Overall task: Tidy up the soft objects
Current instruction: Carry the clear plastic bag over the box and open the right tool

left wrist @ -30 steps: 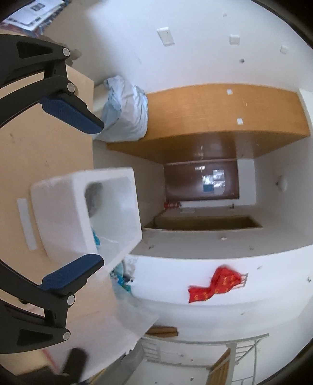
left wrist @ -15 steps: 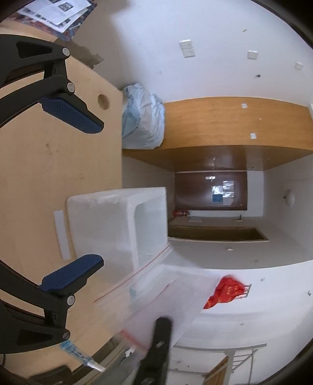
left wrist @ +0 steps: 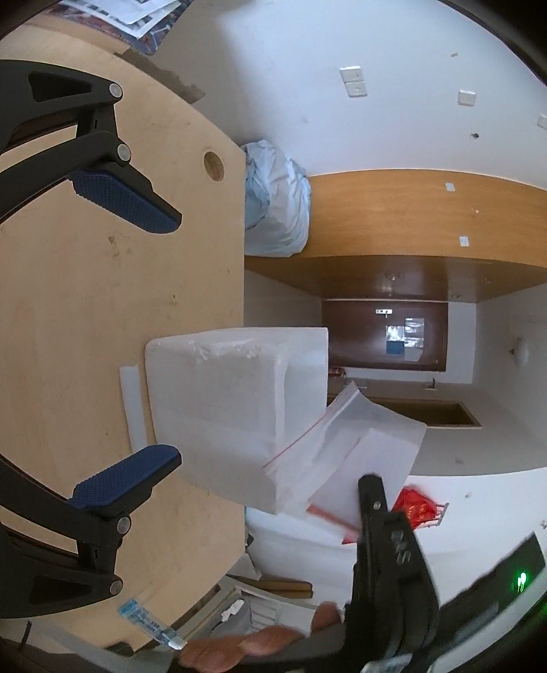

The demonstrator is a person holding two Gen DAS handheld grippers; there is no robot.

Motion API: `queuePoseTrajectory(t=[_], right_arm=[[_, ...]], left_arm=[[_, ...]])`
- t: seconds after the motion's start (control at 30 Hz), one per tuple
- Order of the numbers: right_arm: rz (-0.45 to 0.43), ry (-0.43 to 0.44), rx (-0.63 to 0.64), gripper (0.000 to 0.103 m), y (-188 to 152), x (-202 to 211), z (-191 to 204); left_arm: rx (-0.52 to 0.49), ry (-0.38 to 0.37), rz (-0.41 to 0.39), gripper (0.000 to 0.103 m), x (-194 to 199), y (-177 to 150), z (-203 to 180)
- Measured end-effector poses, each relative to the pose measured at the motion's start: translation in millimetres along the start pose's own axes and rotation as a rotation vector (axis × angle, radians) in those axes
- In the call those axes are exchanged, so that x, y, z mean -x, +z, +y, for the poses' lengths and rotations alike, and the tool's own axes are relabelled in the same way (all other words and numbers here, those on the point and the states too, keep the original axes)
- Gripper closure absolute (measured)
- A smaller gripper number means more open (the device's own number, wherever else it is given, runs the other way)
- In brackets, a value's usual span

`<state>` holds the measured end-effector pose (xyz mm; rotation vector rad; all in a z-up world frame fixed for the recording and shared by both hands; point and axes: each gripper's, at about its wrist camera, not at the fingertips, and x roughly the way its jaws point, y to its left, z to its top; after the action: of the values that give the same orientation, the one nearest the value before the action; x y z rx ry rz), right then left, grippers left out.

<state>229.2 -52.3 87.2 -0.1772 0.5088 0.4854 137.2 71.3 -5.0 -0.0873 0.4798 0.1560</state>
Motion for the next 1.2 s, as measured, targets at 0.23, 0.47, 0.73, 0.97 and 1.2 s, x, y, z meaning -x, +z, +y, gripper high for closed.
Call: queuePoseTrajectory(t=[0.23,0.47,0.73,0.97,1.2], right_arm=[[0.000,-0.004,-0.005,0.095,18.1,-18.5,-5.6],[0.050,-0.057,0.190,0.095,17.4,-34.6,7.5],[0.245,-0.006,0.130,0.095,2.8,-87.9,-3.1],[0.311,0.014,0.133,0.095,-4.9,-100.5,1.1],[0.325,-0.002,0.119,0.069,-1.7,-104.8,-0.6]], left_arm=[[0.006,-0.022,0.011,0.002,-7.8,-5.6,2.2],[0.018,-0.042,0.007,0.002,-8.8,-6.7,4.3],[0.012,-0.048,0.004,0.002,-8.1,-7.4,2.5],[0.016,-0.055,-0.003,0.002,-6.5,-6.6,1.9],[0.021,-0.051,-0.010,0.002,-6.7,-5.3,3.6]])
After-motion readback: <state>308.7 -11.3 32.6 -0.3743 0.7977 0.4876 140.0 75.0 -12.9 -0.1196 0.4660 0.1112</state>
